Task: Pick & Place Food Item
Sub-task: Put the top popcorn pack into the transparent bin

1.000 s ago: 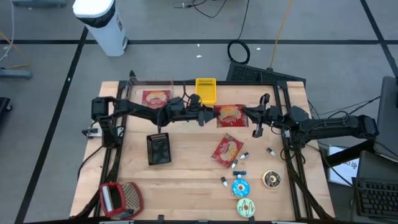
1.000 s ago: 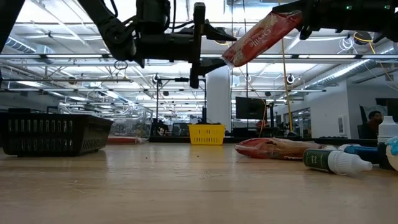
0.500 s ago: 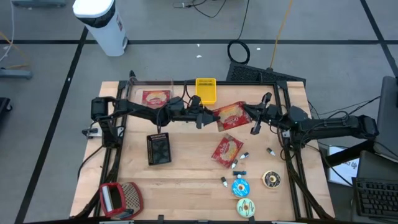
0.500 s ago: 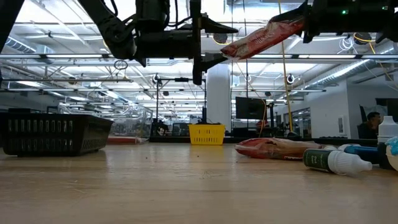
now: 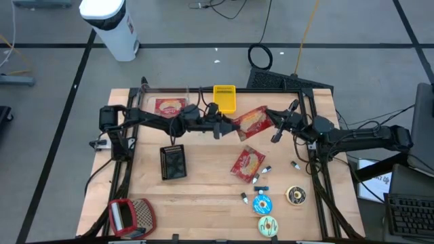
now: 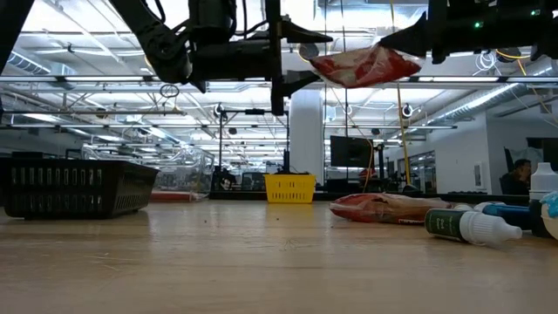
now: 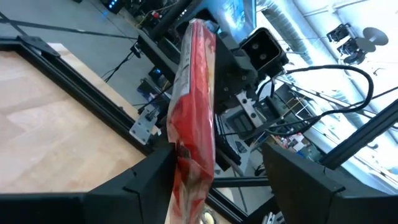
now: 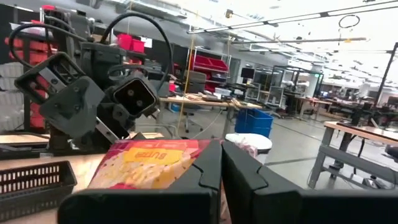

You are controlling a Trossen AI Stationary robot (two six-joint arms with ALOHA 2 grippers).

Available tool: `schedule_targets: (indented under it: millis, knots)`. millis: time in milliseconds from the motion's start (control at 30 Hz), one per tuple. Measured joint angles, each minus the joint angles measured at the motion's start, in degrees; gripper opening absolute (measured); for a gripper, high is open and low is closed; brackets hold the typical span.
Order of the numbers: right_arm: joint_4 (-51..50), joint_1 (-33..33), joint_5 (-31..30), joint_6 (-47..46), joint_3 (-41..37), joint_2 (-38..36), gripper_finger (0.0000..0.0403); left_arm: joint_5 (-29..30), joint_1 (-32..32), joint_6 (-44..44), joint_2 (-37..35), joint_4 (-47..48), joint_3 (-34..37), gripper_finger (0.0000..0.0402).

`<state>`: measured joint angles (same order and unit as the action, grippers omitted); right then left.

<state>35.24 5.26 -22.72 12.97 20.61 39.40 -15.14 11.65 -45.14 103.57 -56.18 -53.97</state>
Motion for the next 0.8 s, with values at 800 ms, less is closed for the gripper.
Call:
schedule_targets:
  millis: [800]
  knots:
    - [0.24, -0.02, -1.53, 0.08, 0.01, 0.17, 0.0, 1.54, 0.07, 4.19, -0.02, -0.59, -0.01, 0.0243]
